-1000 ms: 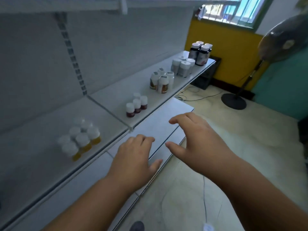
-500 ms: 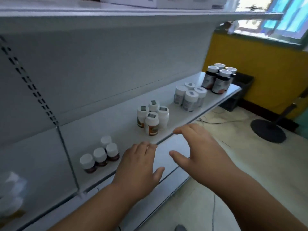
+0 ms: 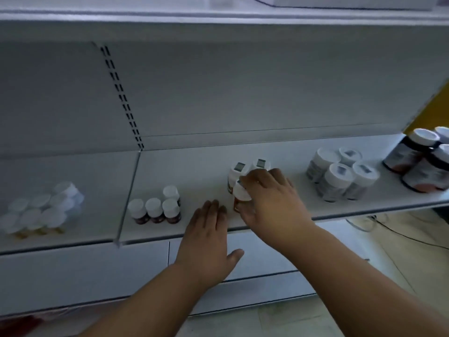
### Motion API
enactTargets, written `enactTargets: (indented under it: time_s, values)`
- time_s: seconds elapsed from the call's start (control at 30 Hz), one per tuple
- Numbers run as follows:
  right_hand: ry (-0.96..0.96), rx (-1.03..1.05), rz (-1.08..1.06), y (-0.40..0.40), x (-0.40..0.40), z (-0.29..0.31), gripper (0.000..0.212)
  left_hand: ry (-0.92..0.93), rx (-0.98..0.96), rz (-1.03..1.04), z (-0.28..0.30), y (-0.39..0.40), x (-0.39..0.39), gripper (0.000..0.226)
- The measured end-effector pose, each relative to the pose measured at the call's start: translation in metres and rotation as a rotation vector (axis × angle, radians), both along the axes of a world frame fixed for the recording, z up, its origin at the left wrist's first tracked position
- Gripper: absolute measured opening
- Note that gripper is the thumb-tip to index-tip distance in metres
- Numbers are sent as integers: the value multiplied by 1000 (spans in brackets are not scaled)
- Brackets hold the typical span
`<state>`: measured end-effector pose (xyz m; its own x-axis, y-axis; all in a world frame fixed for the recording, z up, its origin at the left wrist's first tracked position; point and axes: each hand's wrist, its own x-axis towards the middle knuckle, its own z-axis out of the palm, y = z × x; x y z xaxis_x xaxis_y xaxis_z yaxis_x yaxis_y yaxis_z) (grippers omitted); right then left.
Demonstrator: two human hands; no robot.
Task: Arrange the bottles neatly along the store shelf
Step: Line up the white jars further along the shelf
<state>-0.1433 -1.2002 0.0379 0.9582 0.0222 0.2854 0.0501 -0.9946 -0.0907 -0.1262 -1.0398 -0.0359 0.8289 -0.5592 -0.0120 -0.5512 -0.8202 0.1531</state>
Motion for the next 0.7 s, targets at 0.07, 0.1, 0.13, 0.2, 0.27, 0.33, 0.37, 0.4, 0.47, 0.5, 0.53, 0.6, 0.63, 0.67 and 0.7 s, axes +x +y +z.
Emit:
enactTargets:
  time_s: [0.07,0.1,0.13,0.2,0.27,0.33,0.37,0.4,0.47,0.5,0.53,0.6,0.63,0.67,0.7]
  values:
    - [-14,-51,18,-2,3,-7,40,-1,23,1,-8,0,-2,99]
    - [-29,-59,27,-3,4,-10,39,-5,37,-7,-11,1,-3,101]
    - [-42,-64,35,-5,4,-12,37,-5,53,-15,-12,1,-3,103]
    - [-50,-83,38,-5,3,-13,35,-1,72,-22,-13,1,-2,105]
    - [-59,-75,34,-4,3,-12,33,5,80,-27,-12,0,0,105]
    - [-53,-13,32,-5,3,-8,29,3,78,-35,-12,1,0,105]
    - [-50,50,29,-5,2,-5,28,6,74,-38,-12,1,1,105]
    - [-51,145,18,-5,0,-2,28,14,69,-42,-11,3,1,105]
    - [-38,461,-47,-7,-7,6,35,20,55,-58,-10,4,3,105]
    - [-36,652,-92,-8,-12,12,39,21,51,-61,-10,5,3,105]
    - [-30,826,-139,-8,-17,17,40,20,54,-61,-11,5,4,105]
    - [-14,1118,-196,-10,-23,25,34,11,56,-58,-16,5,5,106]
    - [-4,1311,-187,-11,-24,27,28,10,39,-57,-19,5,6,107]
    - [4,1536,-153,-12,-24,28,22,-2,30,-64,-20,5,6,108]
    - [18,1753,-105,-12,-24,28,18,-13,53,-75,-23,5,7,108]
